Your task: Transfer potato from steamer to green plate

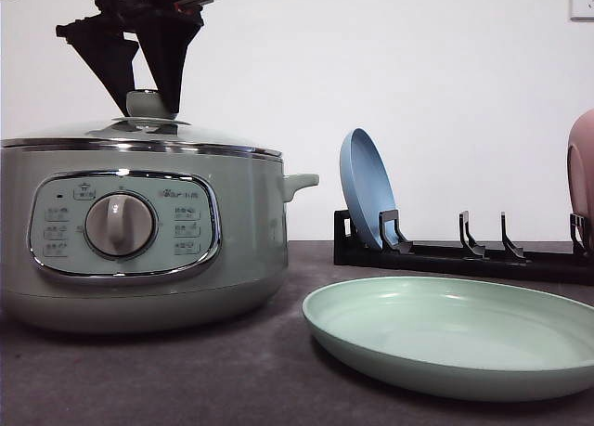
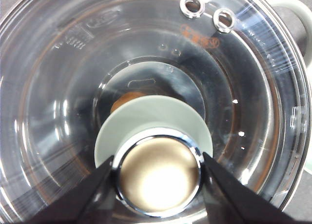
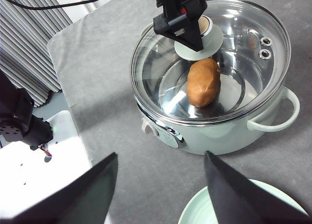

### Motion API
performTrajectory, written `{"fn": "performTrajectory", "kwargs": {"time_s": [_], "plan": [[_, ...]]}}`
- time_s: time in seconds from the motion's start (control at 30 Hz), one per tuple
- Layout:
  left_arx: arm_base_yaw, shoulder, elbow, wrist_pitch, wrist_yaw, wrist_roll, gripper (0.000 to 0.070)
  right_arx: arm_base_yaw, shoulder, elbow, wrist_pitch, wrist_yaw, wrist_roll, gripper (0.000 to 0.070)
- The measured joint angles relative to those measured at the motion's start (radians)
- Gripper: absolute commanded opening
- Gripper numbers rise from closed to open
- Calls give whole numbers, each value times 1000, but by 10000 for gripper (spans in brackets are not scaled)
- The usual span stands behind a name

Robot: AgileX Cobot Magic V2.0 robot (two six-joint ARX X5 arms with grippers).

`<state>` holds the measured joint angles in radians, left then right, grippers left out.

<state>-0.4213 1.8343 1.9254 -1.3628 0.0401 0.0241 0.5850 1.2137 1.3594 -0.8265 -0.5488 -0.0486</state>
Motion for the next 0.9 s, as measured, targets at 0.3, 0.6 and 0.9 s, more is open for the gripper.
{"fn": "performTrajectory", "kwargs": {"time_s": [0.3, 0.6, 0.9], "plan": [[0, -1, 1, -2, -1, 5, 2, 0, 0, 0, 0, 0, 0, 351], [30, -81, -1, -3, 1, 3, 2, 0, 0, 0, 0, 0, 0, 351], [117, -265, -1, -36, -59, 2, 2, 0, 0, 0, 0, 0, 0, 351]]}}
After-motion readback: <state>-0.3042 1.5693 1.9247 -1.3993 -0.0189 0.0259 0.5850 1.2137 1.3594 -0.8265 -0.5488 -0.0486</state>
